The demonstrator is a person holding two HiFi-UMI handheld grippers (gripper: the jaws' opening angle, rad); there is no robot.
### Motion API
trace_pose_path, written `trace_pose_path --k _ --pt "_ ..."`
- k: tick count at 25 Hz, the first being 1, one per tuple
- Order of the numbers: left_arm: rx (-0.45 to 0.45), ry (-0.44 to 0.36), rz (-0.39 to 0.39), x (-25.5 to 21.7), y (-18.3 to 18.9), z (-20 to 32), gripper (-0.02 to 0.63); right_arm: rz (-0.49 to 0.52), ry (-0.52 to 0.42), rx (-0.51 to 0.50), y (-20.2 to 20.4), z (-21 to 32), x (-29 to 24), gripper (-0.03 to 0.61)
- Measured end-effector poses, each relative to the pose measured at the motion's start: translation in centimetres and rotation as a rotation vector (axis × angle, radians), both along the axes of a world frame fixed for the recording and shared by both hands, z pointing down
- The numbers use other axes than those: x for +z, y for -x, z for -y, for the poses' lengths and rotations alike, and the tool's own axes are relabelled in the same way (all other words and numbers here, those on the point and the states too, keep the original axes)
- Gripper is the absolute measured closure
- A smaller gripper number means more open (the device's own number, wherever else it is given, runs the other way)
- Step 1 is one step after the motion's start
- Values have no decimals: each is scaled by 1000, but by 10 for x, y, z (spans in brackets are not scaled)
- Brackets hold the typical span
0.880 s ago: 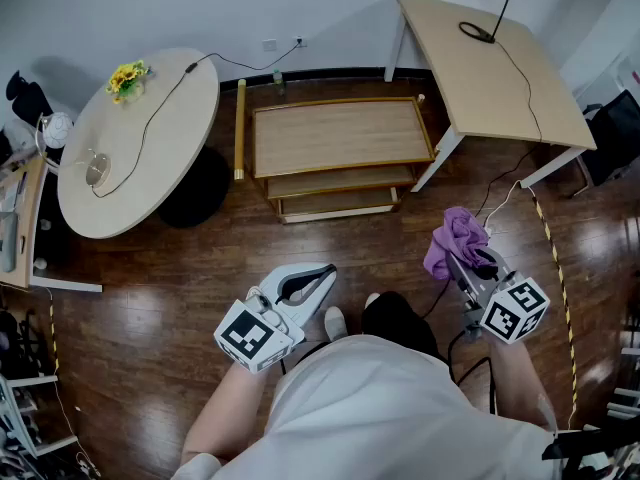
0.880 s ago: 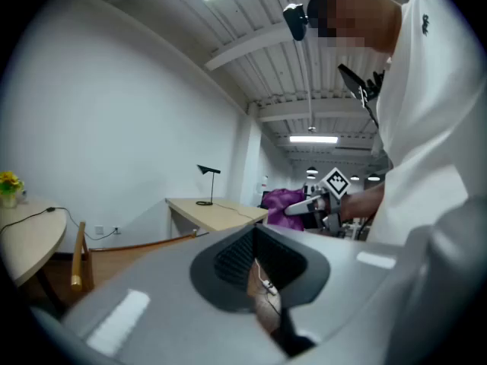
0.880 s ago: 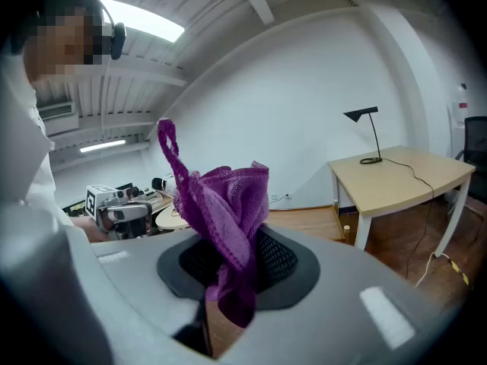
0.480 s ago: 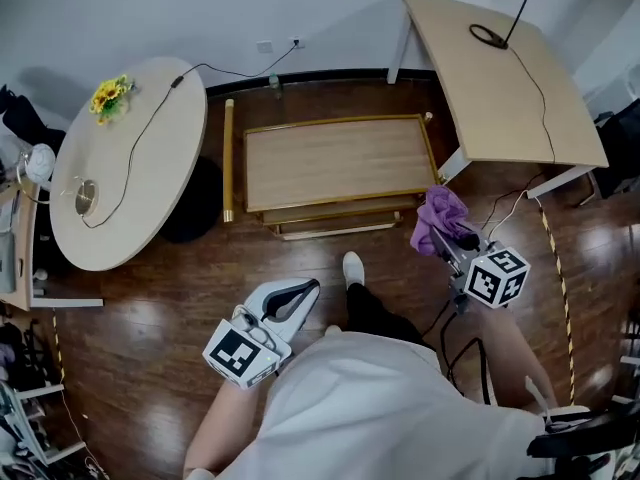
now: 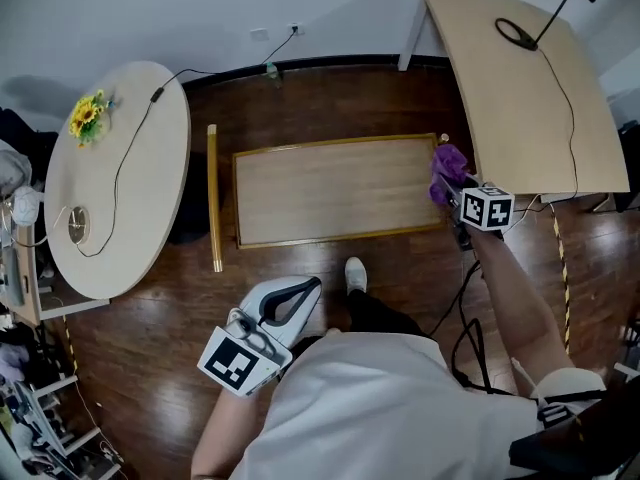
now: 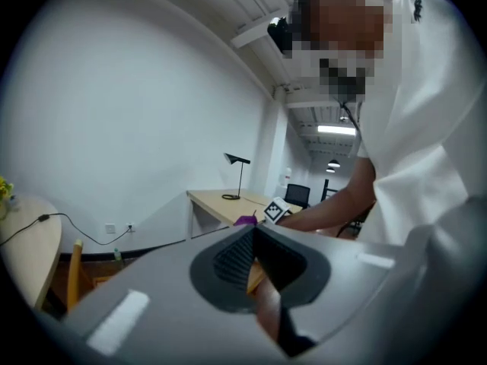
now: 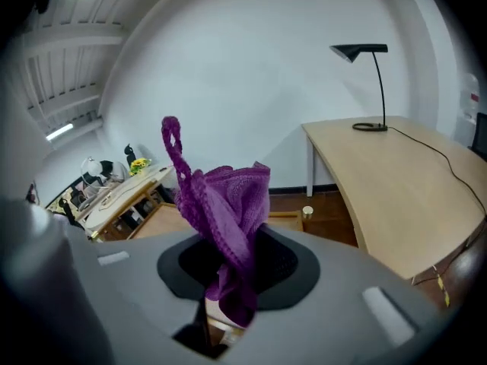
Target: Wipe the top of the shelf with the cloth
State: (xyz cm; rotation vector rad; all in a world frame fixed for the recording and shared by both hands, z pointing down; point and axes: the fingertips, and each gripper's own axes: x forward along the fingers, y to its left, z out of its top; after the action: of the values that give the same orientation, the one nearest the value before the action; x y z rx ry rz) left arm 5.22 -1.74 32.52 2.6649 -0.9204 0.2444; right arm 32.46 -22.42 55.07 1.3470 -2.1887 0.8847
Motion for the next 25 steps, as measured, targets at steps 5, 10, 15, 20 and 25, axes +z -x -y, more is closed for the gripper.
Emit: trace_pose_path --k 5,10,15,20,25 --pt "-29 31 20 7 7 35 595 -87 108 52 -18 71 64 477" --pt "-42 80 24 15 20 46 595 -214 211 109 -40 94 118 477" --pt "-36 107 29 24 38 56 595 -301 268 148 -46 104 146 477" --pt "-16 127 30 29 63 63 595 -309 293 164 -21 113 154 477" --pt "8 122 22 29 86 71 595 -270 298 145 30 120 154 477"
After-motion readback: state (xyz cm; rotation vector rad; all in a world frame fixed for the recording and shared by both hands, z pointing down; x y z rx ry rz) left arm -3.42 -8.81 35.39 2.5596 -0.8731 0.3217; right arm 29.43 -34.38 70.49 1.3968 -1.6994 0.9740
